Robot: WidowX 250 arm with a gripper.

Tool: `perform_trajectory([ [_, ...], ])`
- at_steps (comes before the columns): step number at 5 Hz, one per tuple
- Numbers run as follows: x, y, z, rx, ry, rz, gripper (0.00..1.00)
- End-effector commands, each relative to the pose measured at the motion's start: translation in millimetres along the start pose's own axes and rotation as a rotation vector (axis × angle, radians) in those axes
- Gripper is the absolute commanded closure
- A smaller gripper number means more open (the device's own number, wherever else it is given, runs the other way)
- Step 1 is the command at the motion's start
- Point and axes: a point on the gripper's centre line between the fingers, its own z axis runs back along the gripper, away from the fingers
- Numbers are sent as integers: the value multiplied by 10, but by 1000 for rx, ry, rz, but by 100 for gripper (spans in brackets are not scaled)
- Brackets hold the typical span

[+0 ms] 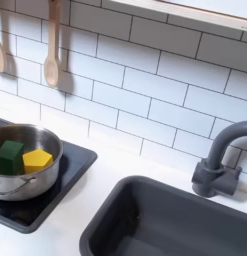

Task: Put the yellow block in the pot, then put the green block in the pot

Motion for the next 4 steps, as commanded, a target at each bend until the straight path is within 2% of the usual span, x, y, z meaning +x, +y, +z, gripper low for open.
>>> perform_trajectory([
  [1, 4, -6, -72, 7, 8, 1, 100],
  [3, -11, 4, -89, 20, 9, -5, 100],
  [4, -31, 10, -138, 15, 11, -7, 100],
])
